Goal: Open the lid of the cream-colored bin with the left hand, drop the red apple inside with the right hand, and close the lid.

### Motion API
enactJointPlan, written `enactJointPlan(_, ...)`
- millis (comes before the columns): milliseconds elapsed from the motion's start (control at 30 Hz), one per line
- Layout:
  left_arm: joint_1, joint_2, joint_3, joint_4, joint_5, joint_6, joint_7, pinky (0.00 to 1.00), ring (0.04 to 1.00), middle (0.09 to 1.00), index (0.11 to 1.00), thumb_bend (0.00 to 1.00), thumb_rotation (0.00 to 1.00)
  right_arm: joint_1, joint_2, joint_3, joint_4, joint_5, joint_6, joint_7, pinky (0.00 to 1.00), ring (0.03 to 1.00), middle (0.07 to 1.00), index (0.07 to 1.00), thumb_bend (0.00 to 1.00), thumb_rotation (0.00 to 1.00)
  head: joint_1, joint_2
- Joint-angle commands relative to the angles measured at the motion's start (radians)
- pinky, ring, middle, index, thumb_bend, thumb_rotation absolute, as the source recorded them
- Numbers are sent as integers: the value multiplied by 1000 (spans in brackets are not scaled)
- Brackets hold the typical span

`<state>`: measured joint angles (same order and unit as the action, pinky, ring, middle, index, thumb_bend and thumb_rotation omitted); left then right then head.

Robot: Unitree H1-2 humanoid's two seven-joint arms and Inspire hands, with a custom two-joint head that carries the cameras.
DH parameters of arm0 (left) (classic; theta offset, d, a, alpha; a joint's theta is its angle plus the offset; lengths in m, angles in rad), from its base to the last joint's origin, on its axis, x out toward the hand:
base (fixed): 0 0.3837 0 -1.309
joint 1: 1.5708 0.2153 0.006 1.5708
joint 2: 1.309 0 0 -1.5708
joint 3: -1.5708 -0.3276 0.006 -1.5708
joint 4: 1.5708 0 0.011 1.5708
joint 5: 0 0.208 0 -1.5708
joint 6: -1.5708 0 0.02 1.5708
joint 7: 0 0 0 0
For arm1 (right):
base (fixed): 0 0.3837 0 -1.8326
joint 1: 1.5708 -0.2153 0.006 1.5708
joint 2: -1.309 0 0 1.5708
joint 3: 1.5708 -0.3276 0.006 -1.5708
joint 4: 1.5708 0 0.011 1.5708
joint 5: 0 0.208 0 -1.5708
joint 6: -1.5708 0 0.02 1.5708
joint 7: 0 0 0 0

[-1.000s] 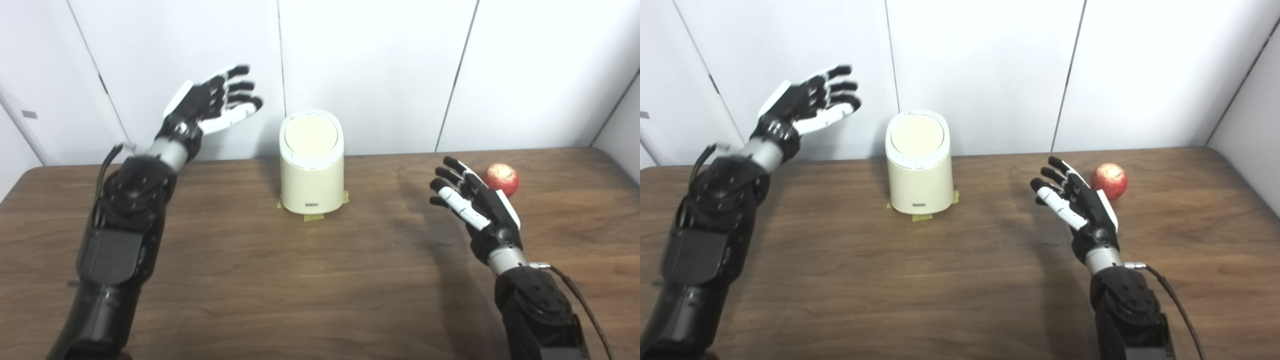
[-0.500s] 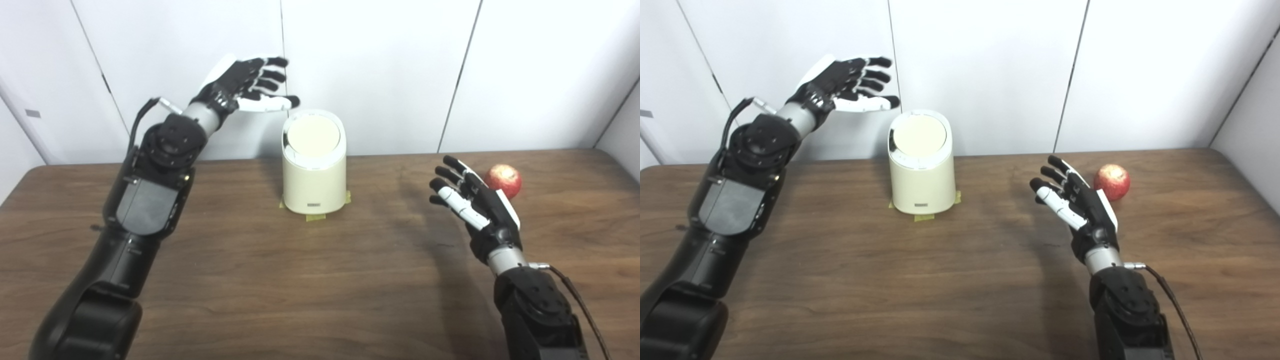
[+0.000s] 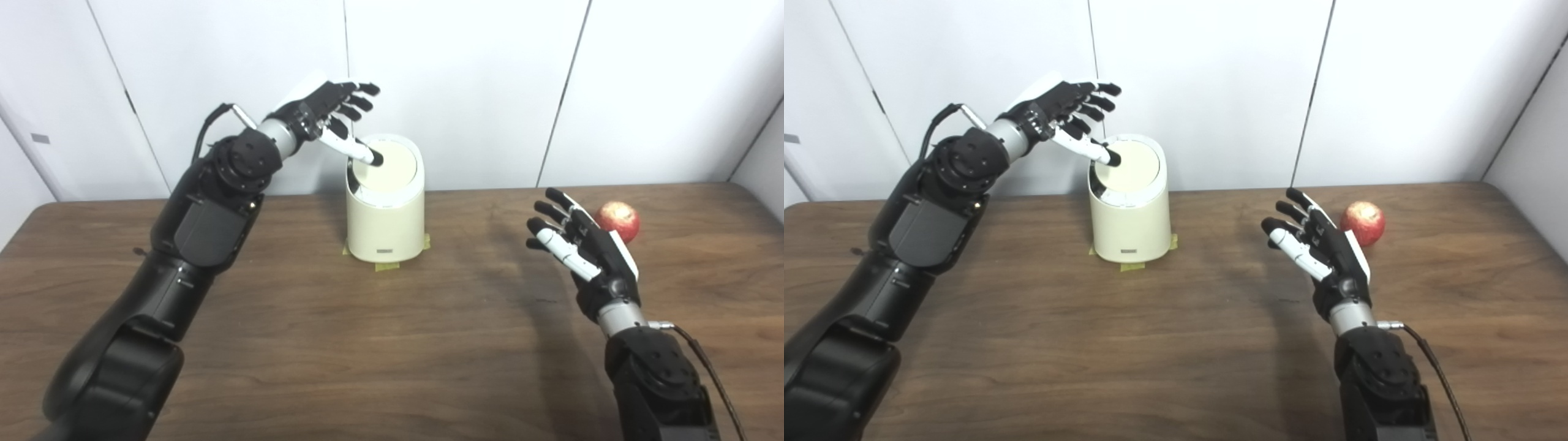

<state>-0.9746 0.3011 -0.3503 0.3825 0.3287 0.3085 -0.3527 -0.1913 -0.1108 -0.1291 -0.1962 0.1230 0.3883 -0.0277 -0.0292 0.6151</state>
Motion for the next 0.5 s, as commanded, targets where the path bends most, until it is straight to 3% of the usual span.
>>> enactJointPlan(0, -92, 4, -1, -4, 34, -27, 10, 675, 798, 833, 882, 895, 65, -38, -3, -7, -28, -1, -46, -1, 658, 774, 837, 875, 528, 366, 1, 2)
enactJointPlan(167, -111, 8, -49, 22, 117, -66, 17, 670, 802, 832, 880, 904, 34, -33, -8, -11, -5, 2, -73, 8, 676, 783, 845, 879, 512, 374, 2, 3)
enactJointPlan(467, -148, -12, -63, 130, 199, -156, 57, 653, 781, 823, 874, 897, 7, -30, 11, -7, -19, -6, -60, -10, 683, 776, 825, 869, 543, 383, -9, 2)
